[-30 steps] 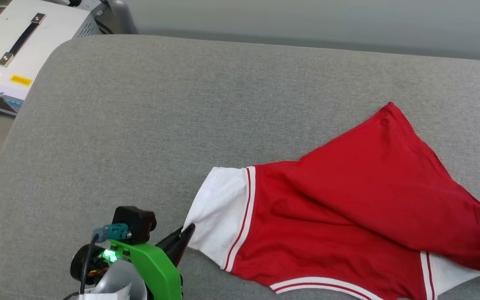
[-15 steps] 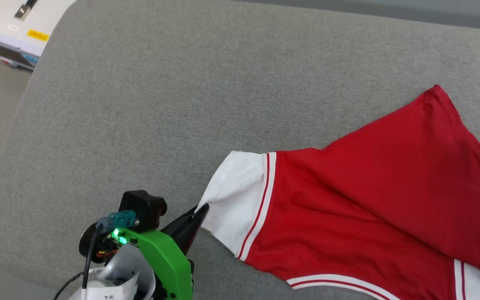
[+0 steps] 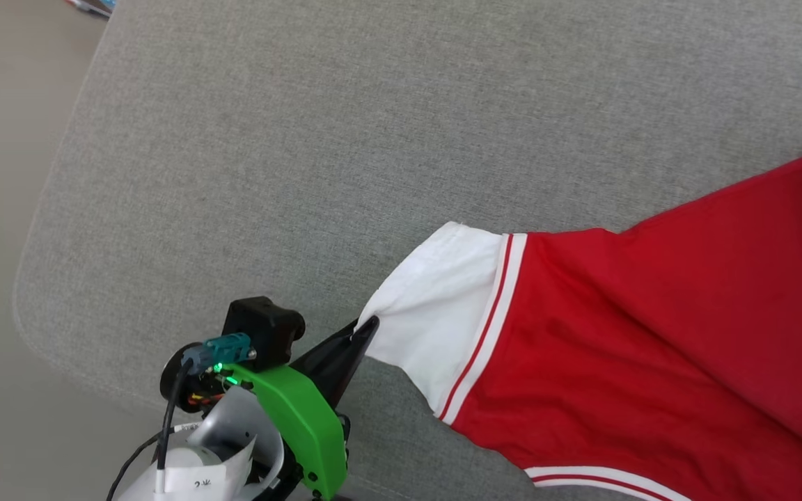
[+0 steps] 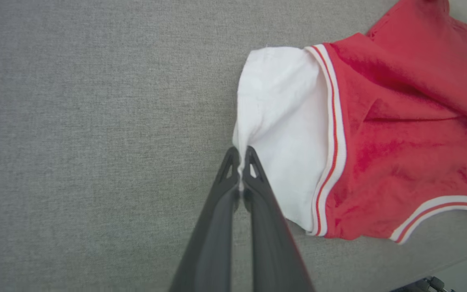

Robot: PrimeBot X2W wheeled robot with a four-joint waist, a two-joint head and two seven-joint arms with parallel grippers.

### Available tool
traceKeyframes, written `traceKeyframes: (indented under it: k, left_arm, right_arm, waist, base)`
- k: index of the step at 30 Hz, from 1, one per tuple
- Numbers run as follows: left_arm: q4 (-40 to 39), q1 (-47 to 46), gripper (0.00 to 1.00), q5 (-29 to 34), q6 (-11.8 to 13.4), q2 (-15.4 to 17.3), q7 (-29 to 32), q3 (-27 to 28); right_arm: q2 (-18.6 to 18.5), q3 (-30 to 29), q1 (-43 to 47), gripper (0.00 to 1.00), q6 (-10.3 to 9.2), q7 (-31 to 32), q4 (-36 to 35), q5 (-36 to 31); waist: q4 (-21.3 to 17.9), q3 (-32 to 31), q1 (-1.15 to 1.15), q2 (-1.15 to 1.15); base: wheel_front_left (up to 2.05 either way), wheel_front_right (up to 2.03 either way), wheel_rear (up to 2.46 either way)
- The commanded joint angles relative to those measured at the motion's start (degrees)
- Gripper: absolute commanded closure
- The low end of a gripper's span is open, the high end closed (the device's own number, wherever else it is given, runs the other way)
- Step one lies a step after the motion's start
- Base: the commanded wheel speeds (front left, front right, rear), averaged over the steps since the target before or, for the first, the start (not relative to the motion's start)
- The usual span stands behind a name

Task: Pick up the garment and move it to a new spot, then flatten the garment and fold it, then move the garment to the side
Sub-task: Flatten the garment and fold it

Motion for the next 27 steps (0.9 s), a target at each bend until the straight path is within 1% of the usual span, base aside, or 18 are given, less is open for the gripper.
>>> traceKeyframes:
  k: [1,9,10,11,12,18,24,27]
  left_arm:
    - [0.24,-1.12,1.0,0.61,-0.45,-0.32,-0.45,-0.01]
    - [0.75,-1.47,1.0,0.48,-0.51,-0.62,-0.93,-0.14]
    - [0.83,-1.5,1.0,0.45,-0.52,-0.65,-0.96,-0.17]
    - [0.94,-1.55,1.0,0.42,-0.54,-0.69,-1.01,-0.2]
    - [1.03,-1.58,1.0,0.41,-0.54,-0.73,-1.05,-0.22]
    - [1.66,-1.59,1.0,0.23,-0.47,-0.81,-1.33,-0.24]
    - [1.84,-1.61,1.0,0.08,-0.19,-0.5,-1.99,0.47]
    - [1.58,-1.76,1.0,0.06,0.06,0.08,-1.95,1.07]
  right_arm:
    - [-0.45,0.58,-0.95,0.0,-0.04,-0.62,1.07,-0.35]
    - [-2.05,4.2,0.79,0.0,-0.04,-0.43,4.54,0.14]
    - [-2.19,4.51,1.22,0.5,-0.04,-0.01,4.78,0.29]
    - [-2.37,4.84,1.72,0.83,-0.04,0.27,4.88,0.45]
    - [-2.51,5.03,2.05,1.0,-0.04,0.23,4.83,0.58]
    - [-2.25,3.67,2.79,1.0,-0.04,-2.32,4.38,1.17]
    - [-0.22,0.92,1.32,1.0,-0.04,-8.67,5.01,3.37]
    - [-0.29,0.86,1.04,1.0,-0.04,-11.17,4.9,4.39]
  waist:
    - [1.99,1.81,-0.01,0.0]
    - [2.48,2.04,-0.01,0.0]
    - [2.49,2.01,-0.01,0.0]
    - [2.51,1.95,-0.01,0.0]
    - [2.53,1.88,-0.01,0.0]
    - [2.43,0.82,-0.01,0.0]
    - [1.33,-2.17,-0.01,0.0]
    - [0.3,-4.22,-0.01,0.0]
  base:
    - [0.0,0.0,0.0]
    - [0.0,0.0,0.0]
    - [0.0,0.0,0.0]
    - [0.0,0.0,0.0]
    - [0.0,0.0,0.0]
    - [0.0,0.0,0.0]
    - [0.0,0.0,0.0]
    - [0.0,0.0,0.0]
